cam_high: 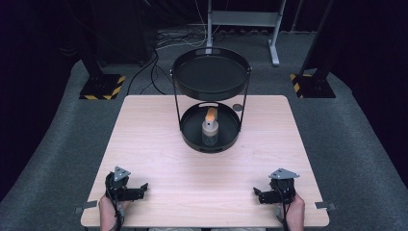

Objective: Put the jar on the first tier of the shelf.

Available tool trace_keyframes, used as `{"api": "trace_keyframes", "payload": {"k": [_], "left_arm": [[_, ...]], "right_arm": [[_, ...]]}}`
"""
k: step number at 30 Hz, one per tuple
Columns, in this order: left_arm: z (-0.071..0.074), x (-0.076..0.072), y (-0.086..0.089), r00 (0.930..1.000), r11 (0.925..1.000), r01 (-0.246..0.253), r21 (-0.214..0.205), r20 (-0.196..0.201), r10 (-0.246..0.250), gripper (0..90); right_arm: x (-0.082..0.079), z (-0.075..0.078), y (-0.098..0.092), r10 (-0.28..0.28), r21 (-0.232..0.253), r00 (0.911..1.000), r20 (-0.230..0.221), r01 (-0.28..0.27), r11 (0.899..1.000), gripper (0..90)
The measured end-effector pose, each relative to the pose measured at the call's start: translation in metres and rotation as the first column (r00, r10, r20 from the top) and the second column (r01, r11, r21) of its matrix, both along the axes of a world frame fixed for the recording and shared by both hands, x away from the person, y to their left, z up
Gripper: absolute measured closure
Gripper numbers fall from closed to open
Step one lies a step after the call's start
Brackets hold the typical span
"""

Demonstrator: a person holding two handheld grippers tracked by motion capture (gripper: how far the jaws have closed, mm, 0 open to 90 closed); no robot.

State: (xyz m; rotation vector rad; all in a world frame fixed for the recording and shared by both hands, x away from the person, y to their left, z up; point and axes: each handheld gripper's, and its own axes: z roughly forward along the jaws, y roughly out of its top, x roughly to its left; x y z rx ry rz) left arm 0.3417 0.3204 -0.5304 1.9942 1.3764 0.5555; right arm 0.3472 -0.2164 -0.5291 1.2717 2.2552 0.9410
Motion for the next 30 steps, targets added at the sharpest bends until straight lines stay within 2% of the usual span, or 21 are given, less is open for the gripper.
{"api": "trace_keyframes", "payload": {"k": [1,30], "left_arm": [[-0.0003,-0.0002,-0.0013,1.0000,0.9999,0.003,0.013,0.001,-0.003,0.0],[-0.0003,0.0027,-0.0016,0.9999,0.9998,0.014,0.016,0.003,-0.014,0.1]], "right_arm": [[0.0000,0.0000,0.0000,0.000,0.000,1.0000,0.000,0.000,1.000,0.1],[-0.0001,0.0000,0.0000,-0.004,0.000,1.0000,0.000,0.004,1.000,0.1]]}}
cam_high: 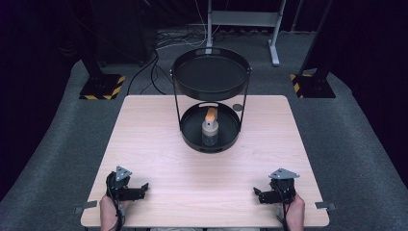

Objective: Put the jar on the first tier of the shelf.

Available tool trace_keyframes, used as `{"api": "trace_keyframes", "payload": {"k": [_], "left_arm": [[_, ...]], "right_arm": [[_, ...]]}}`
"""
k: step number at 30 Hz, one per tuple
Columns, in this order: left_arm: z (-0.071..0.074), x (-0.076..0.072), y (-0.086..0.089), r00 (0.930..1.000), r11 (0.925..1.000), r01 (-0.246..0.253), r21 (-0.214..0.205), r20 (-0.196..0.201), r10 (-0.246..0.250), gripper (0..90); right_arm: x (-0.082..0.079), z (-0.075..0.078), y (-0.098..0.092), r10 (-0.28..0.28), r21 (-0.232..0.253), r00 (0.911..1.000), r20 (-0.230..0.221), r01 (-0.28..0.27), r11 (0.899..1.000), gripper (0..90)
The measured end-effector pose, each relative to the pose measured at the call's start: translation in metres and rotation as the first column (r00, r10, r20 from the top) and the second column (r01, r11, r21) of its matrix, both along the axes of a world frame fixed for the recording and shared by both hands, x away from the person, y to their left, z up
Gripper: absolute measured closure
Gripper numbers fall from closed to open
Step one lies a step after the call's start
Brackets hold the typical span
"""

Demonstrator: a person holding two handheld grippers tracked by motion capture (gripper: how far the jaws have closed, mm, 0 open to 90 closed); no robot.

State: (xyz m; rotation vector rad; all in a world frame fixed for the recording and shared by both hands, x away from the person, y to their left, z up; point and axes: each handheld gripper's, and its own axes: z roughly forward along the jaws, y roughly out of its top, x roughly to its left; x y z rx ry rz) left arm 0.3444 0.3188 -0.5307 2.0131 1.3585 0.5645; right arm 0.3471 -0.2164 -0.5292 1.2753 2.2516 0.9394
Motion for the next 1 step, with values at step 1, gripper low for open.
{"api": "trace_keyframes", "payload": {"k": [1], "left_arm": [[0.0000,0.0000,0.0000,1.0000,1.0000,0.000,0.000,0.000,0.000,0.1]], "right_arm": [[0.0000,0.0000,0.0000,0.000,0.000,1.0000,0.000,0.000,1.000,0.1]]}}
